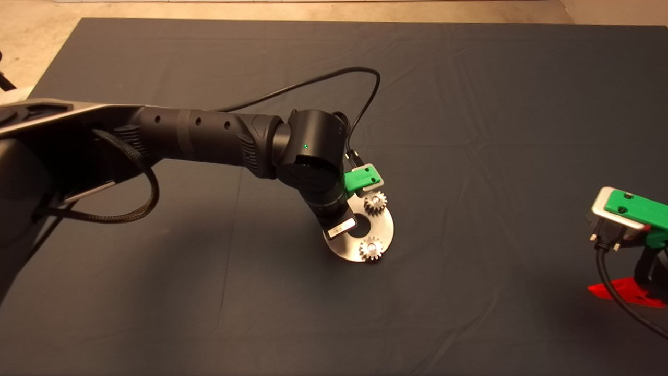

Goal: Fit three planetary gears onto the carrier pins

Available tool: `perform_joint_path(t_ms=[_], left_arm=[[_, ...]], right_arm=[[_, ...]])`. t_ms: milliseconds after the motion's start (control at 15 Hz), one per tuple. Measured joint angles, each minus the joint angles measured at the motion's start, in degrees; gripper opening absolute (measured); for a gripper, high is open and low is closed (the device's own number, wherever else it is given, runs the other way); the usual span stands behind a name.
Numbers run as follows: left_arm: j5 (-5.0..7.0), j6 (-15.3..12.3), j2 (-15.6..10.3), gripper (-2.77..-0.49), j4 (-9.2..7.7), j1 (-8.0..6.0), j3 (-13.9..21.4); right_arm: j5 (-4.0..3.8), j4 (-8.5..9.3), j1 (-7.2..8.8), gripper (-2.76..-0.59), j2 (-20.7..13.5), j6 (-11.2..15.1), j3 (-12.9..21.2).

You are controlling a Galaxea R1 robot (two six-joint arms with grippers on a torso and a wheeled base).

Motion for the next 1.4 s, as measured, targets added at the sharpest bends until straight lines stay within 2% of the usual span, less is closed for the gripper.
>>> perform_joint_path(t_ms=[533,867,1400], left_arm=[[0.00,0.0,0.0,-2.61,0.04,0.09,0.0],[-0.02,0.0,0.0,-2.61,2.51,0.09,-0.6],[-0.05,0.5,0.2,-2.61,2.75,0.09,-1.0]], right_arm=[[0.02,0.28,0.17,-1.33,0.0,0.0,0.0],[0.02,0.38,0.29,-1.33,-0.1,0.0,0.0],[0.04,0.44,0.61,-1.33,-0.3,0.0,0.0]])
